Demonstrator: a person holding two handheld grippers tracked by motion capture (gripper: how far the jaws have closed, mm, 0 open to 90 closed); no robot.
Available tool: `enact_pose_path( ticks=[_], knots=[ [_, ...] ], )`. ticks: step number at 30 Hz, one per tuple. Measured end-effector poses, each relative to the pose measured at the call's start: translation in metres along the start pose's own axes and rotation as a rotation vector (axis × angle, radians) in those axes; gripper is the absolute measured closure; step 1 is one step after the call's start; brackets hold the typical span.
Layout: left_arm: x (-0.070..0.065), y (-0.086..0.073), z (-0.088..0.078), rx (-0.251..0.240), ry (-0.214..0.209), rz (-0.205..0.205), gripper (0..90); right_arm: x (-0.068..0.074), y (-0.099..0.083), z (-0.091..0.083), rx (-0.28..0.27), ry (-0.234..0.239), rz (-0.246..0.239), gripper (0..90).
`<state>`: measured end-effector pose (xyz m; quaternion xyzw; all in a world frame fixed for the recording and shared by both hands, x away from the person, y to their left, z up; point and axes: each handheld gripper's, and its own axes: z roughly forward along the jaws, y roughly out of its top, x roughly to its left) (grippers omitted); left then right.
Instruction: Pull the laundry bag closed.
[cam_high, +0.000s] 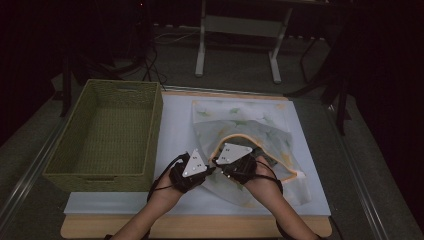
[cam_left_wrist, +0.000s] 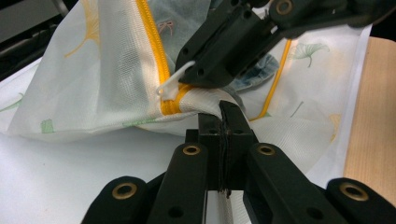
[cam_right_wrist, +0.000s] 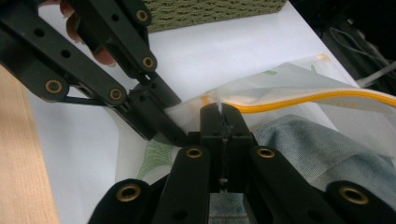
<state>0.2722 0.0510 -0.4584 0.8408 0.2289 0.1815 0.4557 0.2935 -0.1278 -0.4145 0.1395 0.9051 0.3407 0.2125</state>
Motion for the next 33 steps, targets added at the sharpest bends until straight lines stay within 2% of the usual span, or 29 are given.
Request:
enact_pose_path(
  ticks=[4, 6, 7, 8, 10, 11, 12, 14, 16, 19, 21, 26, 28, 30, 32, 33],
  knots=[
    [0.001, -0.002, -0.001, -0.004, -0.003, -0.017, 89.6, -0.005, -0.001, -0.003, -0.017, 0.044, 0.051, 90.0],
    [0.002, -0.002, -0.002, -0.009, -0.011, -0.050, 89.6, -0.006, -0.002, -0.005, -0.027, 0.034, 0.061, 90.0],
    [0.002, -0.002, -0.002, -0.008, -0.008, -0.056, 89.5, -0.006, -0.002, -0.005, -0.024, 0.045, 0.067, 90.0],
    [0.002, -0.002, -0.002, -0.010, -0.009, -0.068, 89.4, -0.005, -0.002, -0.006, -0.023, 0.027, 0.059, 90.0],
    [0.004, -0.001, -0.001, 0.003, -0.012, -0.079, 87.7, -0.004, -0.003, -0.006, -0.024, 0.041, 0.066, 90.0],
    [0.004, -0.001, -0.001, -0.007, -0.028, -0.090, 79.6, -0.003, -0.002, -0.006, -0.017, 0.024, 0.052, 90.0],
    [0.004, -0.001, -0.001, -0.001, -0.049, -0.101, 73.9, -0.003, -0.002, -0.005, -0.015, 0.027, 0.051, 90.0],
    [0.001, 0.001, 0.001, 0.018, -0.053, -0.098, 62.8, -0.004, -0.001, -0.006, -0.010, 0.029, 0.043, 90.0],
    [0.002, 0.002, 0.001, 0.012, -0.059, -0.106, 61.7, -0.003, -0.001, -0.007, -0.004, 0.023, 0.032, 90.0],
    [0.004, 0.003, 0.000, 0.012, -0.030, -0.122, 61.5, -0.003, -0.002, -0.008, -0.004, 0.020, 0.032, 90.0],
    [0.006, 0.003, -0.001, -0.002, -0.046, -0.162, 61.5, -0.004, -0.003, -0.009, 0.002, 0.017, 0.037, 90.0],
    [0.009, 0.003, -0.003, -0.010, -0.048, -0.183, 60.8, -0.005, -0.006, -0.010, 0.000, 0.023, 0.047, 90.0],
    [0.012, 0.003, -0.003, -0.021, -0.054, -0.213, 58.6, -0.006, -0.006, -0.010, 0.000, 0.013, 0.050, 90.0],
    [0.014, 0.004, -0.003, -0.021, -0.041, -0.229, 58.6, -0.006, -0.006, -0.011, -0.002, 0.013, 0.053, 90.0],
    [0.017, 0.005, -0.004, -0.040, -0.053, -0.254, 58.4, -0.006, -0.006, -0.010, -0.001, 0.028, 0.054, 90.0],
    [0.018, 0.006, -0.003, -0.032, -0.045, -0.261, 58.7, -0.005, -0.006, -0.009, -0.003, 0.028, 0.051, 90.0]
  ],
)
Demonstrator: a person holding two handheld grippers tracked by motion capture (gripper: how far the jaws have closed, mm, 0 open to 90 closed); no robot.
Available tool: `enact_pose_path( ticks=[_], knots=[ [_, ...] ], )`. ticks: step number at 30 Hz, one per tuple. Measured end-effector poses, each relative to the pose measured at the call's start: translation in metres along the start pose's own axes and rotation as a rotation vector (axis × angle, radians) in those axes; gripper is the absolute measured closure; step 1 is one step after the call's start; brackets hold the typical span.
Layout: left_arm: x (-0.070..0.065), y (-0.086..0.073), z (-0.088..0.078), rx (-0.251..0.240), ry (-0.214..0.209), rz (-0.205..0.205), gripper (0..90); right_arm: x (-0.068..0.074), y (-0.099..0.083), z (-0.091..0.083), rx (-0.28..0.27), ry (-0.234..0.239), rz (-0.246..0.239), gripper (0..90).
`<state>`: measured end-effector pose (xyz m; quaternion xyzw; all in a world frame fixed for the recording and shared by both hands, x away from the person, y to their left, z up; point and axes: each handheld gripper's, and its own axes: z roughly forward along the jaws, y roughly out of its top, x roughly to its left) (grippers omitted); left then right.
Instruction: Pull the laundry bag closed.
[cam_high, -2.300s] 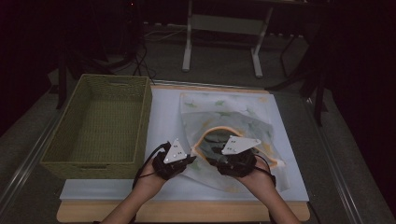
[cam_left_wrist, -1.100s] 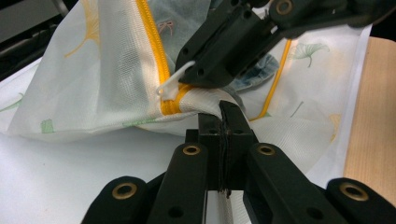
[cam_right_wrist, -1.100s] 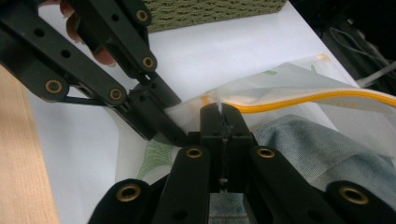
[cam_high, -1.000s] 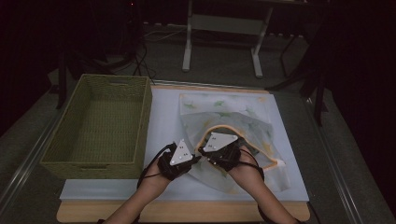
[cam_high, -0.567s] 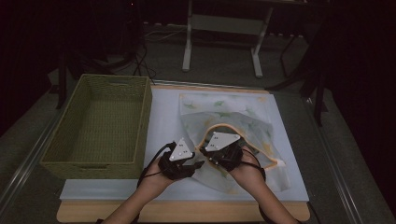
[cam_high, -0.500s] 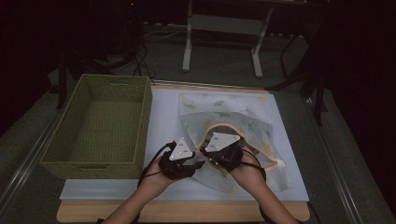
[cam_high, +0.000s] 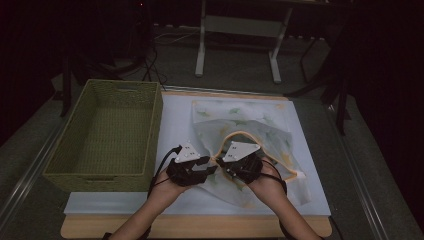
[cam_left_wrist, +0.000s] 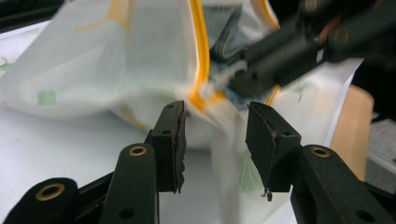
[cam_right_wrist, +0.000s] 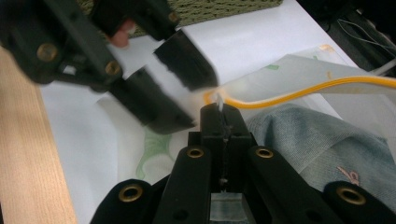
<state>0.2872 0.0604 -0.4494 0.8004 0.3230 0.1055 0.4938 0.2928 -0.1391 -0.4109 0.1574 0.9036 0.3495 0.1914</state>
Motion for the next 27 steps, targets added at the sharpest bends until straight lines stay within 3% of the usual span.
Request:
enact_pose_path(
  ticks=[2, 4, 6, 11, 16, 17, 20, 22, 27],
  knots=[
    [0.001, 0.002, 0.002, 0.031, 0.007, -0.004, 65.6, 0.002, 0.000, 0.002, 0.006, -0.002, -0.009, 90.0],
    [0.000, 0.002, 0.004, 0.061, 0.027, 0.011, 65.6, 0.002, 0.000, 0.003, 0.007, 0.000, -0.008, 90.0],
    [0.000, 0.000, 0.005, 0.082, 0.029, 0.000, 65.3, 0.003, 0.000, 0.004, 0.012, 0.000, -0.012, 90.0],
    [0.003, -0.006, 0.008, 0.127, -0.009, -0.032, 60.4, 0.003, 0.000, 0.003, 0.012, -0.005, -0.015, 90.0],
    [0.004, -0.008, 0.009, 0.122, -0.036, -0.017, 61.7, 0.004, 0.000, 0.003, 0.005, 0.000, -0.012, 90.0],
    [0.004, -0.006, 0.009, 0.104, -0.057, -0.020, 64.5, 0.004, 0.000, 0.003, 0.004, 0.005, -0.012, 90.0],
    [0.003, -0.003, 0.010, 0.123, -0.037, 0.000, 71.1, 0.005, -0.002, 0.004, 0.001, 0.009, -0.012, 90.0],
    [0.001, -0.003, 0.011, 0.154, -0.003, 0.010, 88.0, 0.005, -0.003, 0.004, 0.003, 0.005, -0.016, 90.0],
    [-0.003, -0.005, 0.009, 0.135, 0.020, 0.051, 89.8, 0.004, -0.009, 0.006, 0.017, 0.017, -0.009, 90.0]
  ],
)
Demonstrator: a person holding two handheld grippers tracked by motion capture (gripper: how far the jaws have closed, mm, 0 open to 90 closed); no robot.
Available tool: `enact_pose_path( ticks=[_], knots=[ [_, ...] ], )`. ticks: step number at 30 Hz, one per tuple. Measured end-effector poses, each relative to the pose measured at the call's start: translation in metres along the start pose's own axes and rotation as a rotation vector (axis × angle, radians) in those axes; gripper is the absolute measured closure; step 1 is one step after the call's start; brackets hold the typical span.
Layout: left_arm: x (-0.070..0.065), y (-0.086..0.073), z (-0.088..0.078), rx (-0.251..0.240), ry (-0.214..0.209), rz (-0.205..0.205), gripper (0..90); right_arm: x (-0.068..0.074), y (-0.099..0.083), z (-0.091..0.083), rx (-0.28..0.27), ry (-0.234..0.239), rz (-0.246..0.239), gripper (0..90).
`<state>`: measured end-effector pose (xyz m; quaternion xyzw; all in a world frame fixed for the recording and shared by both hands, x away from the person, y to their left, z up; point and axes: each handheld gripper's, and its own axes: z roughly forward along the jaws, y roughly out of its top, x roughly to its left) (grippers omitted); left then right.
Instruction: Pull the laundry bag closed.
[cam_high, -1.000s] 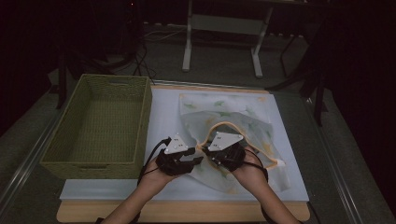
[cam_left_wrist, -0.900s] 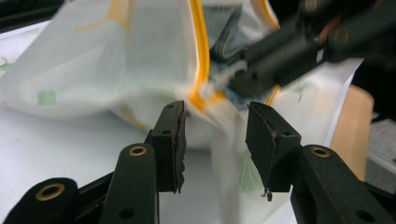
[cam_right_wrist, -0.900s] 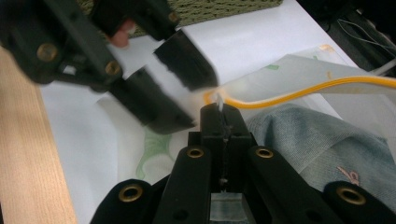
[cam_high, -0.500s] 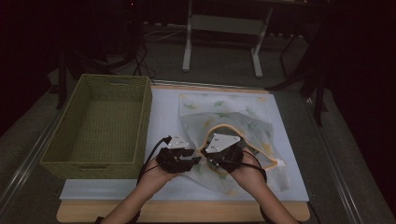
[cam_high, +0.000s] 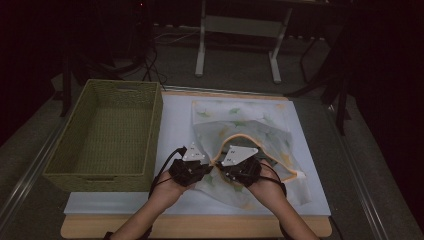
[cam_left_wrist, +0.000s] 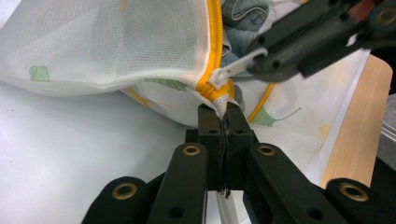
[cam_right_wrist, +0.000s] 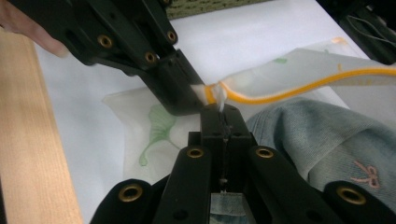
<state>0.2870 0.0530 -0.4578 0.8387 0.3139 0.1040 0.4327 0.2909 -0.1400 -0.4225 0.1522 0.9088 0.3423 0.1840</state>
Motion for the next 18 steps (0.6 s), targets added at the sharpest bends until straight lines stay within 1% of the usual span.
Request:
enact_pose_path(
  ticks=[1, 2, 4, 7, 8, 9, 11, 12, 14, 16, 18],
  knots=[
    [-0.0008, 0.0001, -0.0003, 0.002, 0.008, 0.007, 89.8, 0.0001, -0.0008, 0.0001, -0.008, -0.006, 0.002, 90.0],
    [-0.0013, 0.0002, -0.0001, 0.005, 0.004, 0.008, 89.8, -0.0001, -0.0012, 0.0007, -0.008, 0.003, 0.006, 90.0],
    [-0.0031, 0.0001, 0.0001, 0.004, 0.018, 0.024, 89.8, -0.0001, -0.0013, 0.0022, 0.001, 0.005, 0.002, 89.7],
    [-0.0044, 0.0005, 0.0005, 0.011, 0.021, 0.038, 89.8, -0.0005, -0.0022, 0.0048, 0.007, 0.024, 0.010, 89.2],
    [-0.0043, 0.0006, 0.0006, 0.011, 0.019, 0.036, 89.7, -0.0009, -0.0022, 0.0056, 0.007, 0.031, 0.013, 89.1],
    [-0.0041, 0.0006, 0.0004, 0.010, 0.015, 0.035, 89.8, -0.0012, -0.0020, 0.0058, 0.009, 0.028, 0.013, 88.6],
    [-0.0046, 0.0005, 0.0012, 0.015, 0.020, 0.040, 89.8, -0.0024, -0.0014, 0.0061, 0.004, 0.046, 0.030, 82.2],
    [-0.0049, 0.0006, 0.0013, 0.014, 0.019, 0.037, 89.8, -0.0025, -0.0009, 0.0061, 0.000, 0.040, 0.034, 82.4],
    [-0.0055, 0.0006, 0.0014, 0.017, 0.023, 0.045, 89.7, -0.0030, 0.0000, 0.0058, -0.001, 0.052, 0.037, 83.1],
    [-0.0059, 0.0006, 0.0013, 0.020, 0.026, 0.051, 89.8, -0.0026, 0.0010, 0.0065, 0.003, 0.048, 0.037, 83.5],
    [-0.0057, 0.0007, 0.0009, 0.019, 0.022, 0.051, 89.7, -0.0029, 0.0014, 0.0066, 0.001, 0.052, 0.042, 82.1]
  ],
)
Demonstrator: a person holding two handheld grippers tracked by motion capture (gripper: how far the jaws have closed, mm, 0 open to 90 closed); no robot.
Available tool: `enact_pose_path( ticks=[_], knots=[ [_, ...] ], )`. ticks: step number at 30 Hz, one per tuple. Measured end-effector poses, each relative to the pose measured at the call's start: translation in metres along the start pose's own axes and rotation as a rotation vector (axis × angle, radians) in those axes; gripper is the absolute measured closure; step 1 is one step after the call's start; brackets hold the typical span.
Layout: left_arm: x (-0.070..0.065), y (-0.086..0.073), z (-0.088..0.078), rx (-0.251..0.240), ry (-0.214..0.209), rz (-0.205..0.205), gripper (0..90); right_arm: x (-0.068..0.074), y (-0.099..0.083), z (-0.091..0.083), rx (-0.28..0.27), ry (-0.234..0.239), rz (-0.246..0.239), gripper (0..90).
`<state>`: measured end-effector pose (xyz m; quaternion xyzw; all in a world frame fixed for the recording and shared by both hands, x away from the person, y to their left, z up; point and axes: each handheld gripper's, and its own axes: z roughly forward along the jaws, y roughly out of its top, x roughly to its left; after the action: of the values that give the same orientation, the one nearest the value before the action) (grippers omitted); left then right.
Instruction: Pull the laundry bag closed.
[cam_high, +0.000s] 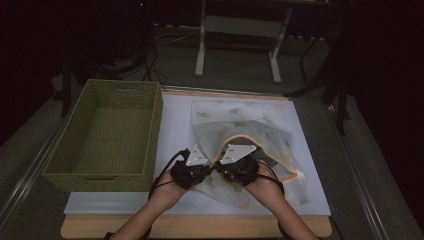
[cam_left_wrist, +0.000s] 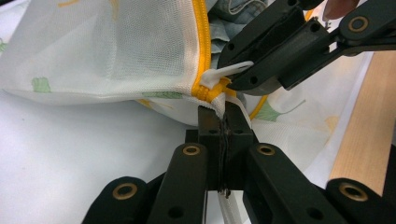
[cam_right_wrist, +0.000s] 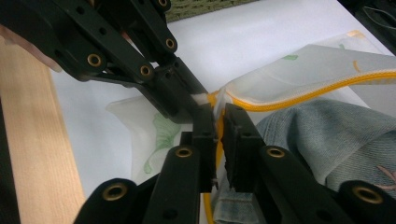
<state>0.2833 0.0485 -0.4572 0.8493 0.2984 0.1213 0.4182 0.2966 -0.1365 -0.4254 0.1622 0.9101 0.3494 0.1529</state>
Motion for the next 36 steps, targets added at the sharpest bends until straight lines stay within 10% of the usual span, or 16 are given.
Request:
enact_pose_path(
  ticks=[17, 36],
  knots=[
    [0.005, -0.002, -0.007, -0.027, 0.050, -0.061, 90.0, 0.000, -0.001, -0.001, 0.047, -0.038, 0.024, 90.0],
    [-0.008, -0.001, -0.010, -0.066, 0.096, 0.008, 90.0, -0.007, -0.020, 0.010, 0.099, -0.040, 0.061, 90.0]
  ],
)
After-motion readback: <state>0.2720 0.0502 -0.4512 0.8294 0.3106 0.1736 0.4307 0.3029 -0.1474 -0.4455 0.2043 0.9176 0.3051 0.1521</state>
